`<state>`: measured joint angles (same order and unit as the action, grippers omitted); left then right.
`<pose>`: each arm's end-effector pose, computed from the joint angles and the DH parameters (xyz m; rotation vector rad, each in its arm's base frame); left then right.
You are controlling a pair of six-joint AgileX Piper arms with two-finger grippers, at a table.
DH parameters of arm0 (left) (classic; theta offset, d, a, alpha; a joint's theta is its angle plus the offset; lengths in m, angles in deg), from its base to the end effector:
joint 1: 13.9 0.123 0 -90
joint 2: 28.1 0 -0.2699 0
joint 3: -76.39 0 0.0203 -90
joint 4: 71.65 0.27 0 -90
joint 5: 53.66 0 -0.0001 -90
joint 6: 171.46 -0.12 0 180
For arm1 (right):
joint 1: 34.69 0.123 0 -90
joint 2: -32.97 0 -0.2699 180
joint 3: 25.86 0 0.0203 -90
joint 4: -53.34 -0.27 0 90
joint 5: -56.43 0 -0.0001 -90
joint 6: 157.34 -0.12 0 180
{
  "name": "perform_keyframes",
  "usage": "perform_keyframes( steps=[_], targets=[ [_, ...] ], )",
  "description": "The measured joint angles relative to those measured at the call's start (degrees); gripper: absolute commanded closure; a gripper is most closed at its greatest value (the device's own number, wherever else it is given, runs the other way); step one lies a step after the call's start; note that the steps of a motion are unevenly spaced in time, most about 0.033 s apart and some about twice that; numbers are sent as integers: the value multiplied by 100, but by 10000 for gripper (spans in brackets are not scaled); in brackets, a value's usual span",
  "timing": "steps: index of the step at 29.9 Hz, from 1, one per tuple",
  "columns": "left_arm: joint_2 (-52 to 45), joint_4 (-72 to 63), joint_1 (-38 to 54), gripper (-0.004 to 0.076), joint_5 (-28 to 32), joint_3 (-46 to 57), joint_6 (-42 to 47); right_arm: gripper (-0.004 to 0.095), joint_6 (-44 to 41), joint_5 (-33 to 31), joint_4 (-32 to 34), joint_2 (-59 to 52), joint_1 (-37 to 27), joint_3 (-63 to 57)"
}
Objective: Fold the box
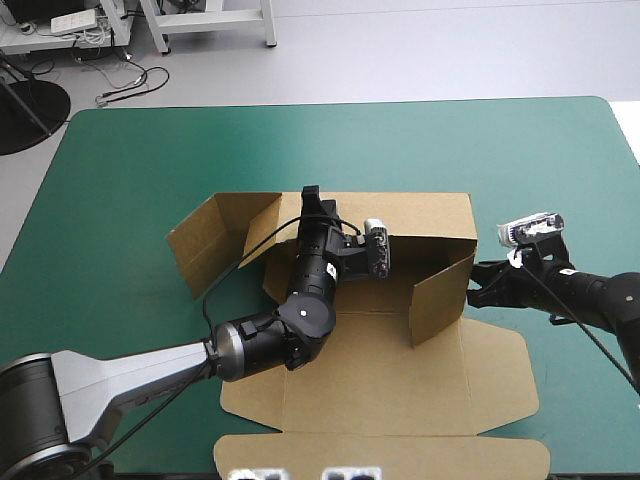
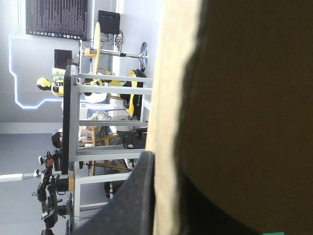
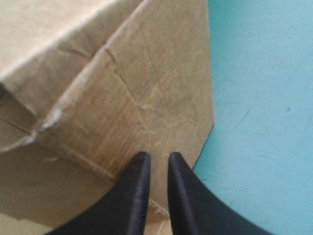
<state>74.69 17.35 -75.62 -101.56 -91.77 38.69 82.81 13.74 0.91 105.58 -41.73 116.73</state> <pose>0.2614 -0.2978 0.2572 1.3633 1.3895 0.7978 0.2518 0.0339 0.2304 -0.4360 2.2712 0.4830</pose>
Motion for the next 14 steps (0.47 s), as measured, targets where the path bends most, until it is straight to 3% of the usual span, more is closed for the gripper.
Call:
perform_keyframes(
  steps=[3, 14],
  targets=[
    [0, 0, 0, 734, -5, 0, 0, 469, -6, -94, 254, -7, 0, 0],
    [5, -6, 0, 734, -3, 0, 0, 468, 194, -667, 562, -7, -6, 0]
  ],
)
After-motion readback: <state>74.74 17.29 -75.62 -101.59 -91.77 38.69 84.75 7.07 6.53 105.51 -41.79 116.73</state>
